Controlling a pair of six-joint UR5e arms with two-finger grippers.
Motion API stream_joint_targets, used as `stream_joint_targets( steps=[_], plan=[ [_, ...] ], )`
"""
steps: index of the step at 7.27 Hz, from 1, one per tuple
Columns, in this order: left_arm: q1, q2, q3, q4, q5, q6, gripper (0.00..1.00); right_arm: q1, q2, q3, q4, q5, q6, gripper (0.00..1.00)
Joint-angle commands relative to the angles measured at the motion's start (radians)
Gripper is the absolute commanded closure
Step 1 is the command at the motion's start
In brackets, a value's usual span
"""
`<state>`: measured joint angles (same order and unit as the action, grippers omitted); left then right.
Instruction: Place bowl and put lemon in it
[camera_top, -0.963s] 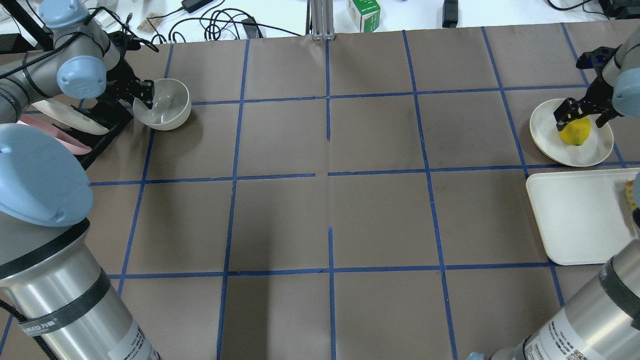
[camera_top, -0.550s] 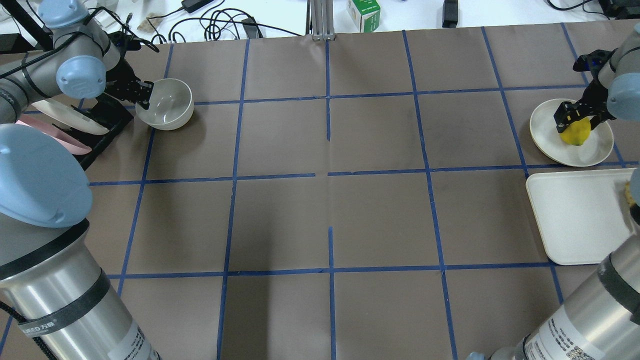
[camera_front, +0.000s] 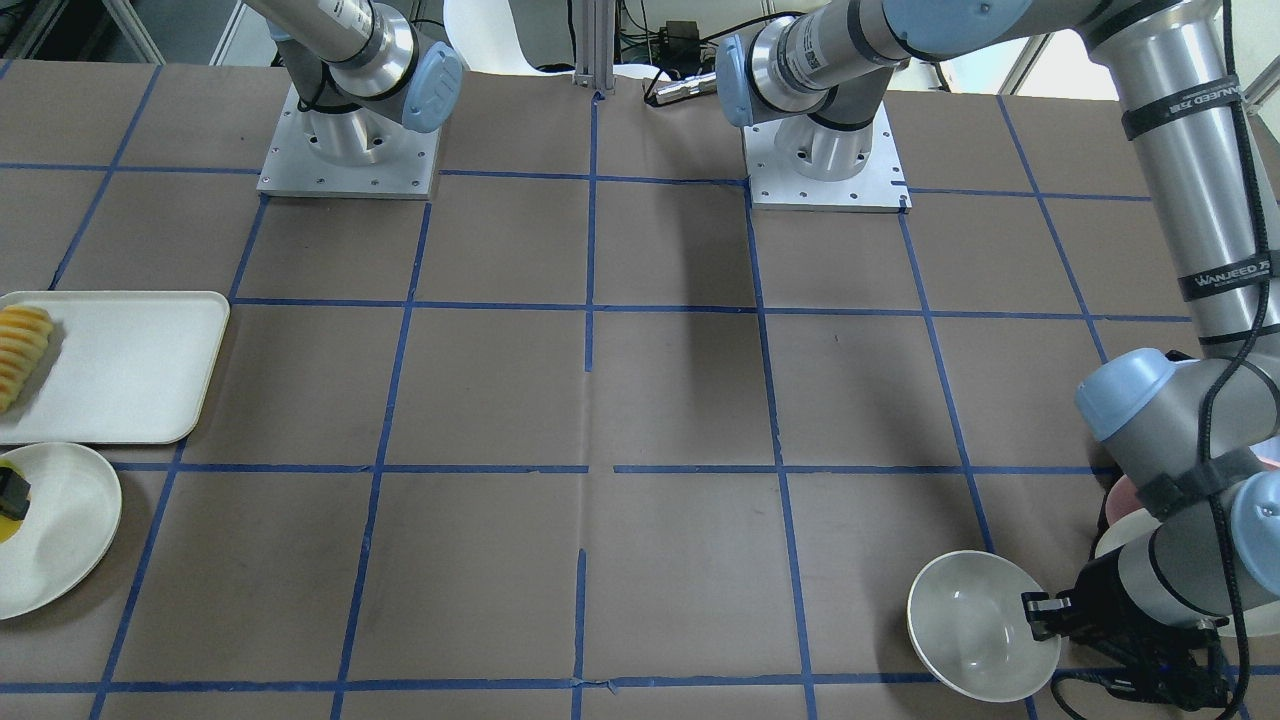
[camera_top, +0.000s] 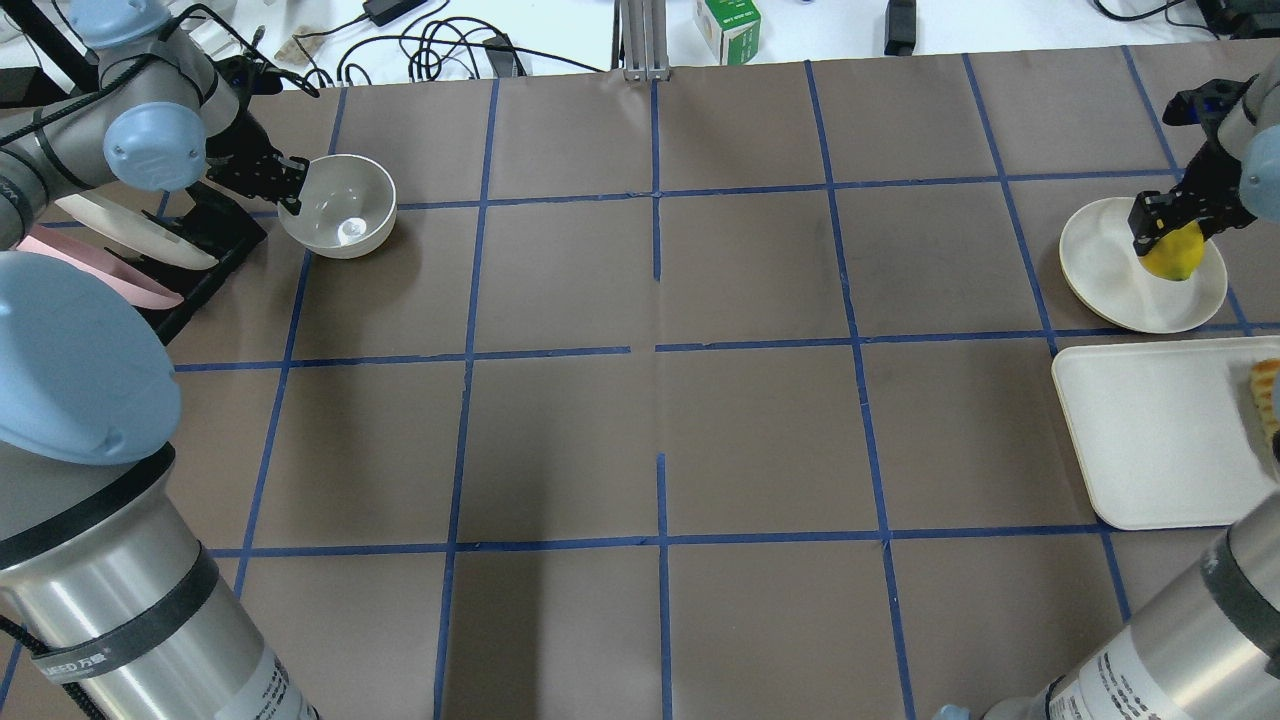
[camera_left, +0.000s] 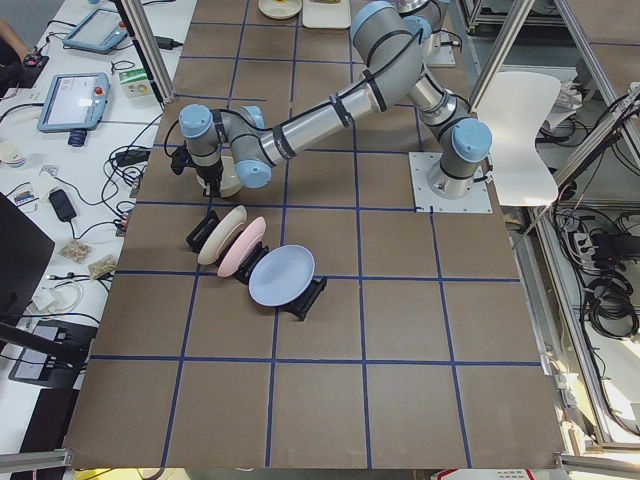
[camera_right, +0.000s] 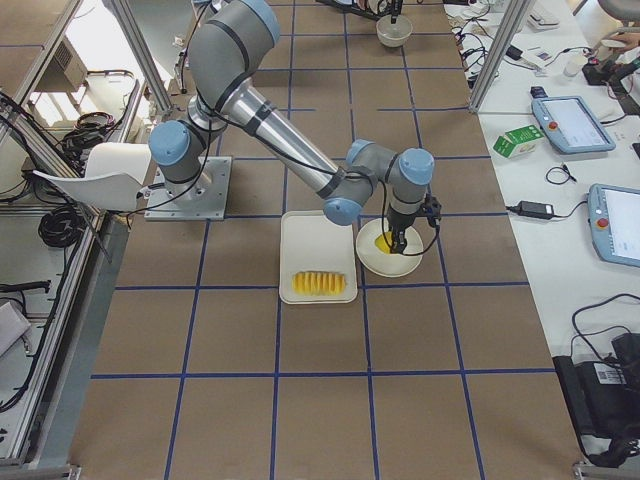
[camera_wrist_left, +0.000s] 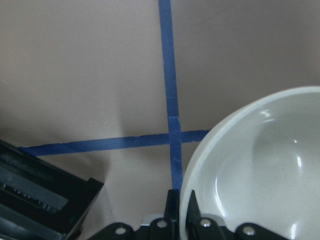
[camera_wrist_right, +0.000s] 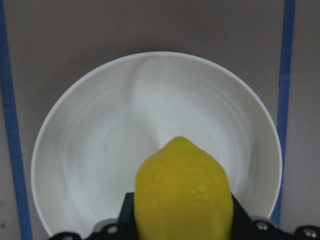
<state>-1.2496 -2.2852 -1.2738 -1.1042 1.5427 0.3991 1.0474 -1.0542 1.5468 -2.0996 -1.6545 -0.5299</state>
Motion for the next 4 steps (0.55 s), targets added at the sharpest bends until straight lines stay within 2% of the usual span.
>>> stream_joint_targets(
  steps=[1,4],
  plan=[
    [0.004,0.016,0.002,-0.034,-0.021,0.000,1.00,0.011,-0.073,0.001,0.076,0.005,0.007,1.00],
    [-0.025,0.099,-0.001,-0.207,-0.051,-0.019,1.00,0.086,-0.163,0.001,0.133,0.013,0.014,1.00]
  ],
)
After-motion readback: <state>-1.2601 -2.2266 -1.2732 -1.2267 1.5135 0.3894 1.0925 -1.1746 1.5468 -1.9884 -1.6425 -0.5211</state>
